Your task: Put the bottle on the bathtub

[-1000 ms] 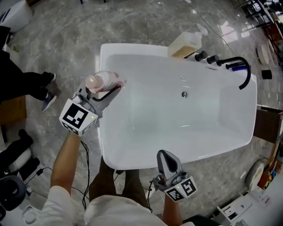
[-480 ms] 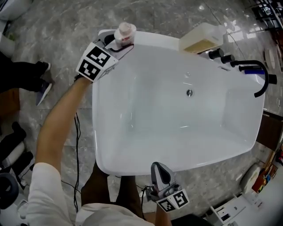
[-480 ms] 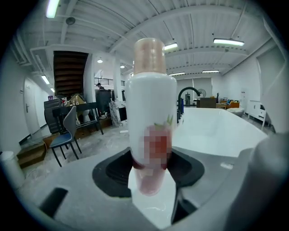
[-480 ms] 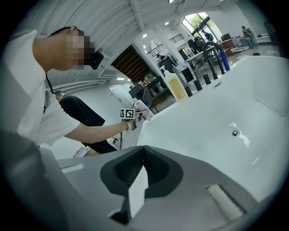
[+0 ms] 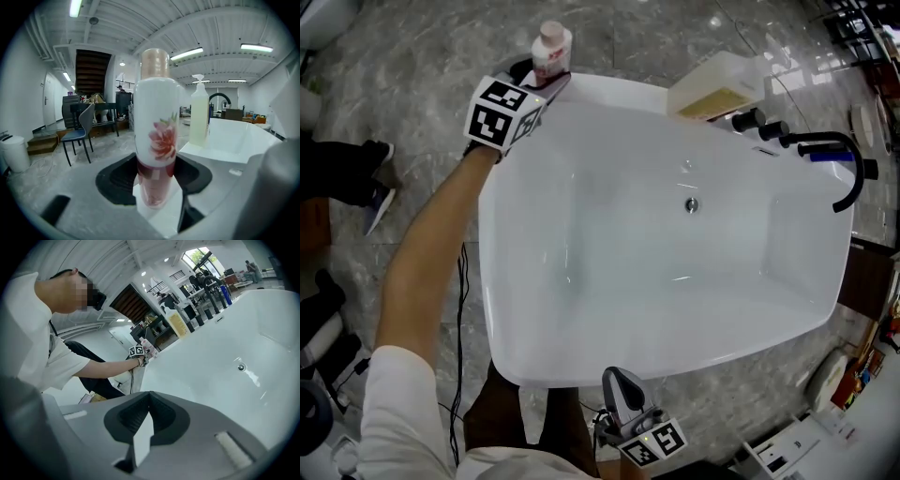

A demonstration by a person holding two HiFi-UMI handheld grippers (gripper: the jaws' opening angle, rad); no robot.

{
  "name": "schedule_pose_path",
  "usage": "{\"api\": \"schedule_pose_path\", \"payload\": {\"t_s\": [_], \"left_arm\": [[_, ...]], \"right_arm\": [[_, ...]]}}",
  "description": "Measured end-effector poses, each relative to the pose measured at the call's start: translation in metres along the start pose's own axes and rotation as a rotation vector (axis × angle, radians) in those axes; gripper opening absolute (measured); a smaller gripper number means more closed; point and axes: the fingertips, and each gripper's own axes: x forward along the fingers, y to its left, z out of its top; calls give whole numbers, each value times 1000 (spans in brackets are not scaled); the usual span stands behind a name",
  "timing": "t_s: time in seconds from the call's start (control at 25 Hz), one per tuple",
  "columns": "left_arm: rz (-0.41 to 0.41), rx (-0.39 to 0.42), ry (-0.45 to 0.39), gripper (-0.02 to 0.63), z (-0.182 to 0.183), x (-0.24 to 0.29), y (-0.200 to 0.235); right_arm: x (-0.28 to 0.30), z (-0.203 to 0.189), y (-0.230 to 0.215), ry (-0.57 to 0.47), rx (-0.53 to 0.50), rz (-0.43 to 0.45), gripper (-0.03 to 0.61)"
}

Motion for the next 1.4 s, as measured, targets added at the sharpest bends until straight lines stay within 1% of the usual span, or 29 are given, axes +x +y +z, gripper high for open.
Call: {"api": "schedule_pose_path", "payload": {"t_s": [0.16,0.32,0.52,0.72,0.84,0.92,1.08,1.16,1.28,1.4], "left_arm": [[12,-3,-31,229,1,4,-2],[16,4,-39,240,1,5,-1],[71,57,-64,261,4,3,2],[101,34,-96,362,6,-6,7],[114,31,-103,377,1,-19,6],[121,15,-114,387,0,-31,4],[112,-5,-154,390,3,-60,-12],[101,0,-176,389,5,-78,-24],[72,29,-202,379,13,-108,-45],[17,76,-203,385,23,-133,-72]], "right_arm": [[4,-1,2,2,14,20,9],[7,-1,2,7,19,31,9],[6,-1,0,15,23,33,9],[3,0,-3,15,22,32,9],[2,-1,-4,12,27,37,9],[1,-1,-2,10,33,44,9],[0,1,-1,14,35,58,9],[0,2,0,18,34,67,9],[0,1,4,27,30,78,9],[1,9,13,22,15,103,9]]}}
